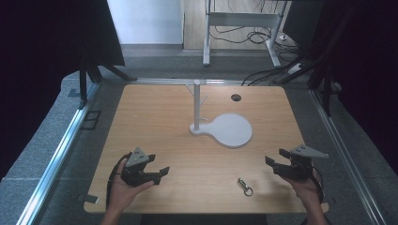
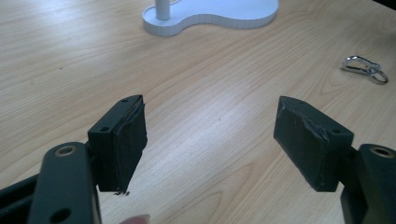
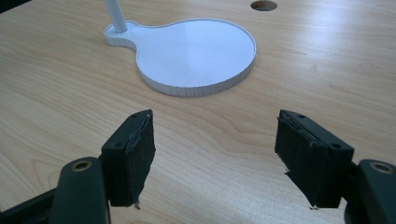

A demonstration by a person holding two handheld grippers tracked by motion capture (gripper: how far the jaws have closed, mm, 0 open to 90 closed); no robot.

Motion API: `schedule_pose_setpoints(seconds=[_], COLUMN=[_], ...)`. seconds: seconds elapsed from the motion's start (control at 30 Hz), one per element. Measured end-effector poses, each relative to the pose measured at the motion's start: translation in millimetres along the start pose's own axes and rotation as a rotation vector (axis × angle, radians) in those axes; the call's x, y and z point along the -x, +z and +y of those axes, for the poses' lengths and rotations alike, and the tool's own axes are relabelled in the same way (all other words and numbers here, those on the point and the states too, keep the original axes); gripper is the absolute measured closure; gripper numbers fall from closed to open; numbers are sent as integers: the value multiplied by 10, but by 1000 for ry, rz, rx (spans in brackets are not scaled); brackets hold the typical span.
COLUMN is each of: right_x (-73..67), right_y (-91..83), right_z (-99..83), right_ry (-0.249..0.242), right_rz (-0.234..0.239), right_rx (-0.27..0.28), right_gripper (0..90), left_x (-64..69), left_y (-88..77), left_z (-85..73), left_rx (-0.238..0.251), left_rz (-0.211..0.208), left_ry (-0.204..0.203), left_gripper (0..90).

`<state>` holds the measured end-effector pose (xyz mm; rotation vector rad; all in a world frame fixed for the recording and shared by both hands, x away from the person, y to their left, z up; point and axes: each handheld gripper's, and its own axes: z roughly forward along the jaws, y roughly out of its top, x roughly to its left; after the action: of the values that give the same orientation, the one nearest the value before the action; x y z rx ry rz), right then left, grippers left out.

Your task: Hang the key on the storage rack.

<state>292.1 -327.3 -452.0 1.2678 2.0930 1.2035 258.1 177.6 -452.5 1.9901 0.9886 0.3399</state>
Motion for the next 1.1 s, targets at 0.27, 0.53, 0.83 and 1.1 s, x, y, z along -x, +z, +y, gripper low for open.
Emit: schedule_pose_setpoints(seconds=[0.27,0.53,0.83,1.1], right_x=[-63,-68,-63,-176], right_y=[-116,-206,-199,-347], right_z=[-14,-14,7,92], right_ry=[-20,-12,-22,-55], right_rz=[8,4,41,64], right_rx=[-24,-24,-28,-40], right_gripper=[314,338,381,392], left_x=[75,39,79,129], left_y=[38,6,-50,-70], left_z=[37,36,21,31], left_rx=[-6,4,17,19], left_rz=[-18,-35,-15,-20], left_ry=[30,29,26,43], left_gripper=[262,265,266,265])
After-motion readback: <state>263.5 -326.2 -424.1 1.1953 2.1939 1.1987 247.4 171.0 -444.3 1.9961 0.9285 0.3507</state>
